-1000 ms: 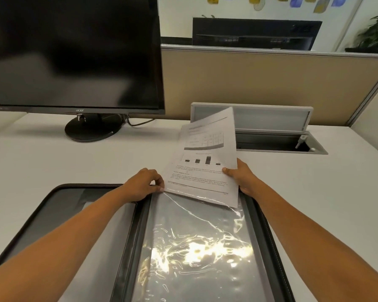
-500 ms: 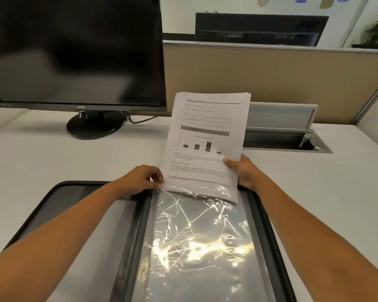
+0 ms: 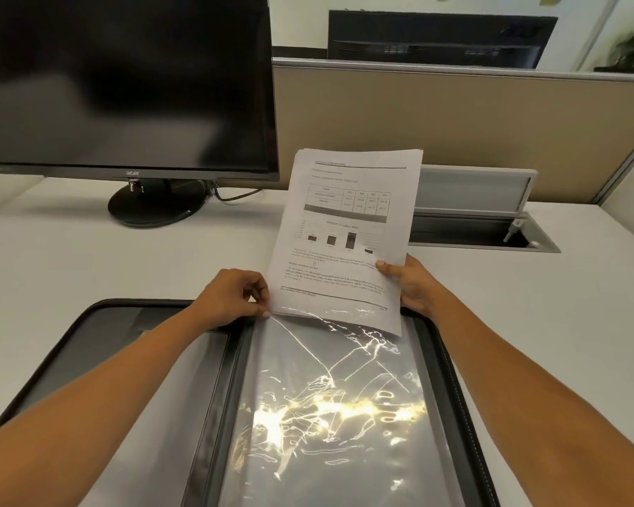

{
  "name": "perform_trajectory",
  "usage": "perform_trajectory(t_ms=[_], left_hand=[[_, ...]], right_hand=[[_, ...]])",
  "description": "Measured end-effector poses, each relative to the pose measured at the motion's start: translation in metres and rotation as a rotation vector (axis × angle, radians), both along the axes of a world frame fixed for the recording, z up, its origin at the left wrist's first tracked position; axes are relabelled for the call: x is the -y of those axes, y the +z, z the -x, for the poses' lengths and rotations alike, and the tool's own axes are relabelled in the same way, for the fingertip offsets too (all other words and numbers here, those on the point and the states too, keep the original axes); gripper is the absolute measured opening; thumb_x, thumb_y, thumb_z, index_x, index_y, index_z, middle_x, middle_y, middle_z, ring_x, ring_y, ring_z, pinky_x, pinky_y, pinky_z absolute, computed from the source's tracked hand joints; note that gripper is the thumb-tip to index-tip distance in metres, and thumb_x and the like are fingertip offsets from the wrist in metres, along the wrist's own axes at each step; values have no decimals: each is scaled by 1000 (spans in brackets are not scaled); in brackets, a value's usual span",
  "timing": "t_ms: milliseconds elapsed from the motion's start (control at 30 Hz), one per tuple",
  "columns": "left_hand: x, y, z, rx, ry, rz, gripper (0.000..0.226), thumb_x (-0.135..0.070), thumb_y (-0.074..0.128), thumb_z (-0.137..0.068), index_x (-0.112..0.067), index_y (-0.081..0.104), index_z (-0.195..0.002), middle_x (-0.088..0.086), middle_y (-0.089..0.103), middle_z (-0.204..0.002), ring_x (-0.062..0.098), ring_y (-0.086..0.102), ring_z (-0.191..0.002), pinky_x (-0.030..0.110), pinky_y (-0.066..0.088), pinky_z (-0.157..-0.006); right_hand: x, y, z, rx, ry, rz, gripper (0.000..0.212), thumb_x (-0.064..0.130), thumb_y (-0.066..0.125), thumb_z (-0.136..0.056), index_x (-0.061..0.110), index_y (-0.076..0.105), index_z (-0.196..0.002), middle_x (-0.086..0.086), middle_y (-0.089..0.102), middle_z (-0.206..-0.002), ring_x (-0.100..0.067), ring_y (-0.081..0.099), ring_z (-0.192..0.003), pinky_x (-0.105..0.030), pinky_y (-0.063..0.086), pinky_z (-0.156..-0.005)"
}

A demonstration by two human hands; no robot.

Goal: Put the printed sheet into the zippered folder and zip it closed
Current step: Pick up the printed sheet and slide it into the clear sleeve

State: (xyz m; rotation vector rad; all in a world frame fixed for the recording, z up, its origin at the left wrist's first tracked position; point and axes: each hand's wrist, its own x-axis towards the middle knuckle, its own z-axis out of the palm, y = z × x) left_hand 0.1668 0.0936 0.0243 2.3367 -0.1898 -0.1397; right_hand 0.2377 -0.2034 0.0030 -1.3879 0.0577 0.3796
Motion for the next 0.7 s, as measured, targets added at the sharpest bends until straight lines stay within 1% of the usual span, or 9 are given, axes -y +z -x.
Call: perform_trajectory(t_ms=[67,133,233,300,400,467,567,633,700], left_hand=[[-1,0,0,5,-3,4,27,-1,82,-58,-15,62,-67,-2,66,-68,10,53,-61,7,39,-53],[-2,1,0,2,-15,17,25,0,82,-58,-12,62,-69,3,67,-69,5,54,-58,7,39,-53],[-3,4,1,-20,-40,35,27,2,80,-60,-15,61,-67,-1,66,-68,-2,53,-55,8,39,-53],[-3,6,1,-38,-62,45,27,4,77,-64,-18,61,-67,-5,65,-68,-2,53,-55,11,39,-55],[-5,6,1,-58,-80,44,26,3,75,-65,-19,61,-69,-7,65,-68,2,52,-60,15,38,-57],[-5,4,2,-65,-67,49,24,3,75,-66,-17,63,-72,-4,66,-70,12,51,-65,18,38,-59],[-6,2,0,-31,7,74,20,-2,75,-69,-16,64,-78,1,68,-78,16,52,-67,16,42,-59],[-7,-1,-3,-22,123,115,13,-6,72,-75,-13,65,-84,5,67,-85,17,55,-69,15,45,-51],[-7,-4,-6,-47,225,150,15,-11,68,-81,-8,64,-95,9,66,-91,16,56,-68,14,44,-43]], right_hand=[[0,-1,0,3,7,27,30,9,57,-86,19,53,-114,-5,65,-105,-23,65,-92,-37,57,-66],[0,-1,-1,3,8,61,31,9,57,-86,19,52,-115,-3,66,-103,-22,65,-90,-37,56,-66],[0,1,-2,-6,3,125,25,10,57,-86,24,52,-107,-1,65,-99,-21,63,-88,-36,54,-63],[0,2,-3,-10,1,150,25,10,57,-87,23,51,-107,-1,64,-99,-21,62,-87,-37,53,-63],[-1,3,-5,-1,12,163,29,11,56,-88,22,48,-113,-1,63,-99,-23,61,-89,-39,54,-67],[-2,4,-6,9,14,151,30,10,56,-88,20,48,-114,-2,63,-100,-23,61,-89,-40,54,-71],[-3,4,-6,10,54,169,31,10,56,-87,18,50,-116,-4,64,-100,-24,63,-88,-40,54,-69],[-4,3,-5,2,78,180,32,10,57,-87,18,50,-117,-5,64,-101,-25,63,-90,-40,54,-70],[-5,1,-3,-1,88,155,34,9,58,-86,17,51,-118,-6,64,-103,-26,63,-92,-41,54,-73]])
